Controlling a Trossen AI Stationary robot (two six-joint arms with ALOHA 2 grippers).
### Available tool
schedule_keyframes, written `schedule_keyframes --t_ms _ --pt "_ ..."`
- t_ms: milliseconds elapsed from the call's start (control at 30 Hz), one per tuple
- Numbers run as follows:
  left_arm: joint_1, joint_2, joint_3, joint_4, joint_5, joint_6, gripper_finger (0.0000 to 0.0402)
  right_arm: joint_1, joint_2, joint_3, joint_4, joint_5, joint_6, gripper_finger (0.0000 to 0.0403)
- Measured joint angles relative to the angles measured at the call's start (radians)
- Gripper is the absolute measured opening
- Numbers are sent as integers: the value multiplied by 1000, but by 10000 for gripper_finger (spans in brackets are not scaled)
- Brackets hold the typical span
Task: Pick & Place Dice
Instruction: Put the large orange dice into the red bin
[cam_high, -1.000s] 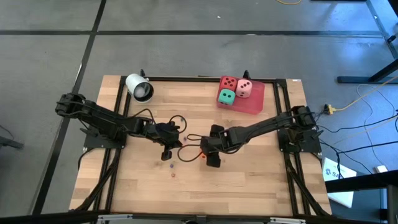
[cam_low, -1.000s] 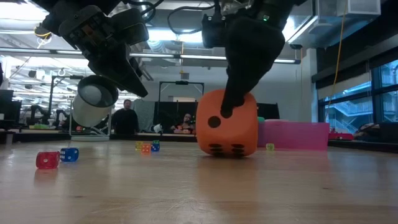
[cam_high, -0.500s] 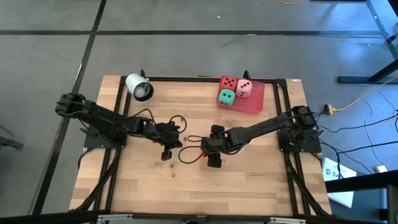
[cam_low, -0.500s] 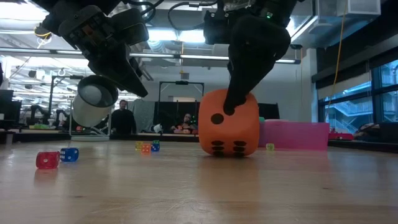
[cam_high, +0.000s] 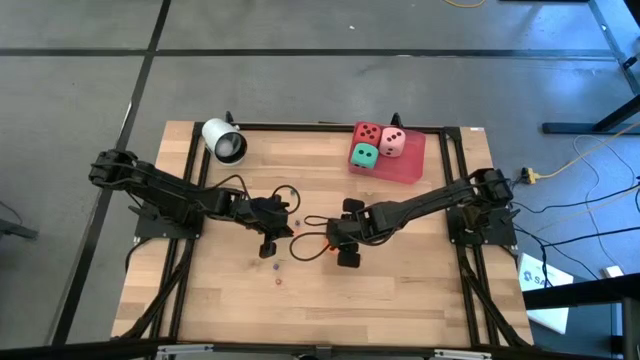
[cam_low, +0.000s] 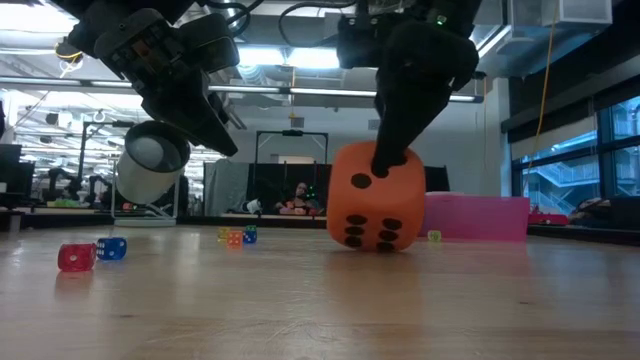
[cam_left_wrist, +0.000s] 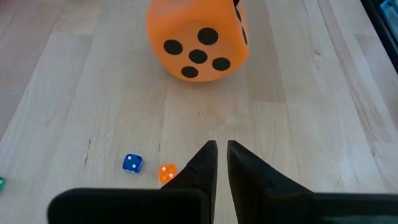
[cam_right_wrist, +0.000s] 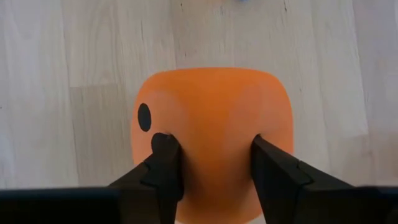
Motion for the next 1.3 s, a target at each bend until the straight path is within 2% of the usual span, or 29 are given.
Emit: schedule_keyframes --t_ms 267,500,667,967,1300 --pt "0 0 0 0 0 0 31 0 -24 -1 -27 2 -15 139" --pt "0 0 0 3 0 1 31 -5 -82 -6 -142 86 6 122" --pt "0 0 0 6 0 1 31 -12 -107 -5 -180 106 12 117" --pt "0 0 1 8 -1 2 31 -27 -188 -3 -374 250 64 91" --pt "2 0 2 8 -2 9 31 -86 -370 -1 -554 404 124 87"
